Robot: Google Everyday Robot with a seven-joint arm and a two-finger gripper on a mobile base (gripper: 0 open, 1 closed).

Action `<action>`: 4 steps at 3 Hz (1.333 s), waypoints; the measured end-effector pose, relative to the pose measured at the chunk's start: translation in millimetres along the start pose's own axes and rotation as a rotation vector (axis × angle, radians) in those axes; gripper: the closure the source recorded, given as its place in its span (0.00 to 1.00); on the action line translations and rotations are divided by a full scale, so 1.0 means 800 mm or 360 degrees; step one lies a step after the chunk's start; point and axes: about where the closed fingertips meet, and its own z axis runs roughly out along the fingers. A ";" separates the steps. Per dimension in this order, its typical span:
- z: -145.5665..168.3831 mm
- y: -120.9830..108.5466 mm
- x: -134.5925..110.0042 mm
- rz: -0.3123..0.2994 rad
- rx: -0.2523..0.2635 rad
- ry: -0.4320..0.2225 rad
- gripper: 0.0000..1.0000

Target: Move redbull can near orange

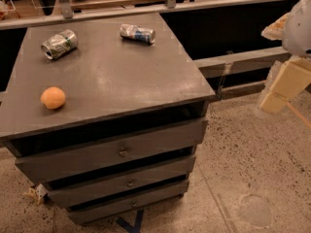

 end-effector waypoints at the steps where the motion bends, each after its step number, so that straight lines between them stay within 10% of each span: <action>1: 0.011 -0.023 -0.003 0.0193 0.0062 -0.0195 0.00; 4: 0.065 -0.153 -0.018 0.0639 0.0112 -0.0673 0.00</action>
Offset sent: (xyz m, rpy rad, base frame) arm 0.0979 -0.0246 -0.0072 0.5270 -0.1554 -0.3134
